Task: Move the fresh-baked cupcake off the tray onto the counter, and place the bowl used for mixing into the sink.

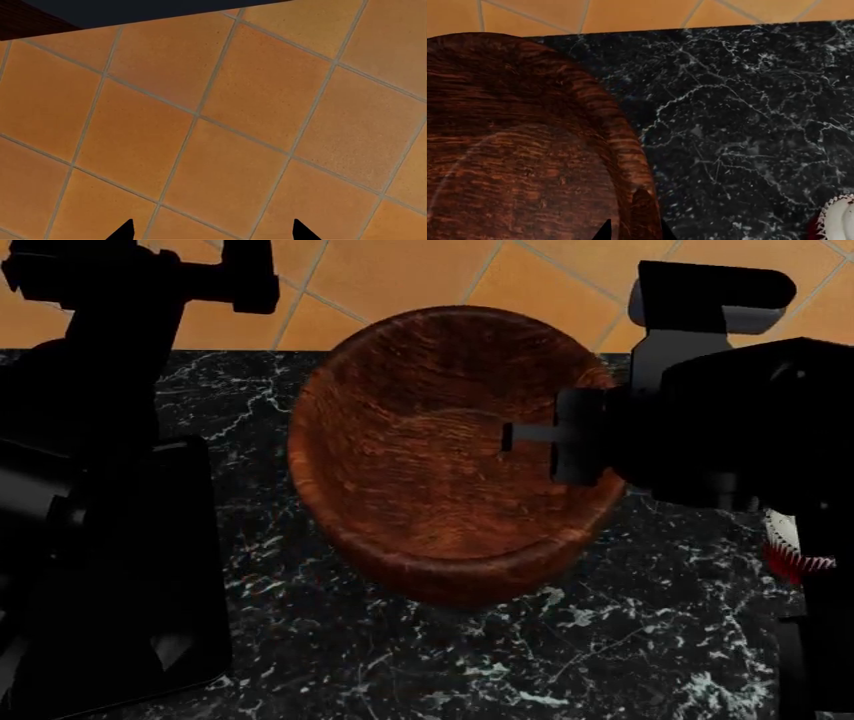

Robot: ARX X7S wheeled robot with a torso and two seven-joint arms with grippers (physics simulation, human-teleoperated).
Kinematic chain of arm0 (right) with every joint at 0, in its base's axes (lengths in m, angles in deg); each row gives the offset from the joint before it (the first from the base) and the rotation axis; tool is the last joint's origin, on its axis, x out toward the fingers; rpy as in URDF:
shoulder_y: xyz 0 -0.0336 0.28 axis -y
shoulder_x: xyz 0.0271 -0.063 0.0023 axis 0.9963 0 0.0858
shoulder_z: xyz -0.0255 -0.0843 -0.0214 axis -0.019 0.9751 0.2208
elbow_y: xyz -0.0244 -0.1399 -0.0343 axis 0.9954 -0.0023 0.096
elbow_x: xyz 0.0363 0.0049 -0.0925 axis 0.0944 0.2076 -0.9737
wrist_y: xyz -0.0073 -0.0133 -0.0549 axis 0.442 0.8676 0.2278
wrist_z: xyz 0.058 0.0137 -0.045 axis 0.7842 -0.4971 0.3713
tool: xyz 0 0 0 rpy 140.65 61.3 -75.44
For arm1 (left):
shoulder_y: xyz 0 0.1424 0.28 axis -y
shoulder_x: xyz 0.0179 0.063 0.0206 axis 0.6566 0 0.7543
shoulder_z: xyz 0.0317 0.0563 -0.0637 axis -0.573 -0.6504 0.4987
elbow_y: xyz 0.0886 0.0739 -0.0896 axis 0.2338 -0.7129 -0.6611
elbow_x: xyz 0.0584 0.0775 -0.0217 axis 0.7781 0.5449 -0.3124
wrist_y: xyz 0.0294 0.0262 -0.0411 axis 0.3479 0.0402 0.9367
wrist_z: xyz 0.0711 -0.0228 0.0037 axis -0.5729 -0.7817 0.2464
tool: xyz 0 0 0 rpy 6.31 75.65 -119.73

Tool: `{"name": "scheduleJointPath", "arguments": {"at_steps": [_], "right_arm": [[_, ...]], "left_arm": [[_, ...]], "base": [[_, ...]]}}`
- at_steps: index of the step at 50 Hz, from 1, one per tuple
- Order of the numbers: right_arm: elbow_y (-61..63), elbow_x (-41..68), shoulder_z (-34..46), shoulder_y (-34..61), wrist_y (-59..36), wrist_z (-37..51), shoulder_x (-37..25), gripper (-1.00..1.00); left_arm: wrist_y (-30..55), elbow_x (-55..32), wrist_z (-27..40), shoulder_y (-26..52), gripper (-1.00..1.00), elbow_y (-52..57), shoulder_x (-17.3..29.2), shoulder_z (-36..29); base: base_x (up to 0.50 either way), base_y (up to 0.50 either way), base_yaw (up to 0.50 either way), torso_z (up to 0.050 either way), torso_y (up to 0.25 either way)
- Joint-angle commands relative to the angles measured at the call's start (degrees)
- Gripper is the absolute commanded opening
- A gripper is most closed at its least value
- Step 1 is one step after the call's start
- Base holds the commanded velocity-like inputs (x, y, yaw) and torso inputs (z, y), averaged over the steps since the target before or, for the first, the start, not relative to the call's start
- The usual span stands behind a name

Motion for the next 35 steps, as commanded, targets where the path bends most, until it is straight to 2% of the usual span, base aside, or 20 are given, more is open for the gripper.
{"name": "scheduleJointPath", "arguments": {"at_steps": [1,7,9,12,17,35], "right_arm": [[0.2,1.1,-1.4,0.1,0.5,0.2,0.0,-1.0],[0.2,1.2,-1.3,0.1,0.6,0.2,0.0,-1.0],[-1.4,4.0,-4.4,-0.6,0.2,0.4,0.4,-1.0],[-2.8,4.6,-4.5,0.6,-1.7,1.6,0.9,-1.0],[-5.1,4.3,-3.9,2.9,-3.0,1.6,1.3,-1.0],[-10.8,0.8,1.5,10.8,-4.5,-2.6,1.7,-1.0]], "left_arm": [[-1.4,3.3,0.5,-0.8,1.0,-0.1,-0.1,0.7],[-1.4,3.2,0.6,-0.7,1.0,-0.1,-0.1,0.6],[-0.5,3.0,0.8,-1.0,1.0,1.5,0.4,0.5],[-1.0,2.8,0.7,-1.1,1.0,1.1,0.4,0.5],[0.9,2.6,1.5,-1.9,1.0,4.6,1.5,0.3],[0.7,2.4,1.5,-1.6,1.0,4.4,1.5,0.2]], "base": [[0.0,0.0,0.0,0.0,0.0],[0.0,0.0,0.0,0.0,0.0],[0.0,0.0,0.0,0.0,0.0],[0.0,0.0,0.0,0.0,0.0],[0.0,0.0,0.0,0.0,0.0],[0.0,0.0,0.0,0.0,0.0]]}}
